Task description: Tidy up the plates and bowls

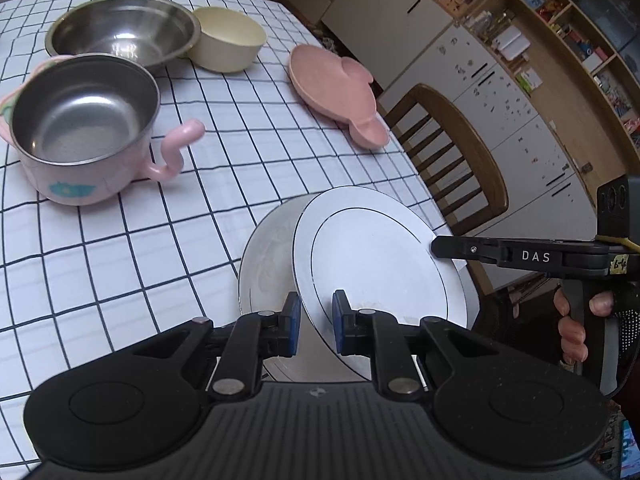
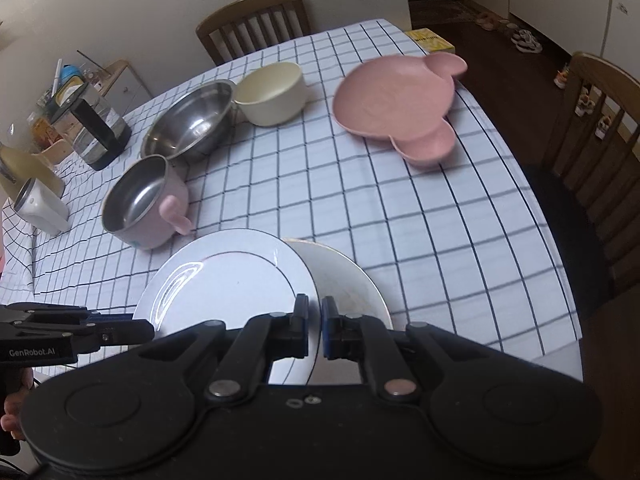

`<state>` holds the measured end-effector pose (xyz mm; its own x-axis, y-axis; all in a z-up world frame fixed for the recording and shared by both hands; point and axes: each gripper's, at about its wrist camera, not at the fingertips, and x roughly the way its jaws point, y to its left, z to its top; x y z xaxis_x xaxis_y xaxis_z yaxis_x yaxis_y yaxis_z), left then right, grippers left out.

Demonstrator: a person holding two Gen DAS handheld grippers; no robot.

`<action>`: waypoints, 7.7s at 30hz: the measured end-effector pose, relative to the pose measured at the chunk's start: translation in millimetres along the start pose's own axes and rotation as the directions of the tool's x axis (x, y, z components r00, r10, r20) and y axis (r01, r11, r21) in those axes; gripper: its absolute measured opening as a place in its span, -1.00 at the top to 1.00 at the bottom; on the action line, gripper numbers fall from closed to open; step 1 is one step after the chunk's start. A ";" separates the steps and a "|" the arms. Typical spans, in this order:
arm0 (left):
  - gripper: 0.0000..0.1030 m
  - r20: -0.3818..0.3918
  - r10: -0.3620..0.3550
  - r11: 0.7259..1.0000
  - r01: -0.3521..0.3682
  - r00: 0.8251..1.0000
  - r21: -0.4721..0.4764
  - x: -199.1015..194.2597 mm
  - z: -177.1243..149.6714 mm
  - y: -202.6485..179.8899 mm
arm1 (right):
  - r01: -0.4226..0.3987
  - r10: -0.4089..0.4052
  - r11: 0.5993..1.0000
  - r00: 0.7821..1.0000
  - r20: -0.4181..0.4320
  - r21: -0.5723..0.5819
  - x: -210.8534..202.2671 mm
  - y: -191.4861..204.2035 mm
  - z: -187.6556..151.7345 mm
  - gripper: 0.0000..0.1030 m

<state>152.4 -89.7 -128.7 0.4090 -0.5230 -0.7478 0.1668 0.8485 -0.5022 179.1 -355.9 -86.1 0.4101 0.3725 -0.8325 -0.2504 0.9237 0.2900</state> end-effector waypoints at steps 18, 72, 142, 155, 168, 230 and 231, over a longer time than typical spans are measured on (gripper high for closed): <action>0.70 -0.058 0.090 0.994 -0.086 0.994 0.062 43.8 -9.2 -0.8 | -0.012 0.014 0.998 0.999 -0.031 0.058 35.7 -32.5 -30.1 0.85; 0.70 -0.239 0.155 0.977 -0.113 0.959 0.182 43.4 18.6 -8.1 | 0.006 -0.005 0.999 1.000 -0.028 0.045 47.9 -30.8 -38.5 0.84; -0.54 0.237 0.216 0.925 -0.276 0.947 0.261 107.0 208.2 -84.1 | 0.258 -0.238 0.965 0.940 0.244 -0.055 19.8 -55.5 124.9 -0.89; -0.54 0.163 0.326 0.898 -0.359 0.931 0.254 189.7 246.2 -65.6 | 0.238 -0.234 0.971 0.964 0.129 -0.022 95.0 -105.5 174.0 -0.60; 0.04 0.082 0.374 0.888 -0.383 0.924 0.254 230.2 261.8 -56.8 | 0.229 -0.226 0.973 0.971 0.075 -0.040 133.8 -117.4 190.7 -0.16; 0.81 0.004 0.166 0.963 -0.163 0.986 0.217 23.5 79.8 -62.9 | 0.194 -0.191 0.981 0.978 0.081 -0.025 -3.1 -17.5 74.7 0.88; 0.81 0.004 0.167 0.962 -0.164 0.986 0.219 21.0 73.5 -61.0 | 0.196 -0.193 0.980 0.978 0.082 -0.024 -4.8 -13.9 69.6 0.89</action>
<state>216.7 -146.5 -81.9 0.4343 -0.3736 -0.8197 0.2899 0.9195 -0.2655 241.7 -364.3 -53.3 0.5212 0.1930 -0.8313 -0.1859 0.9764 0.1102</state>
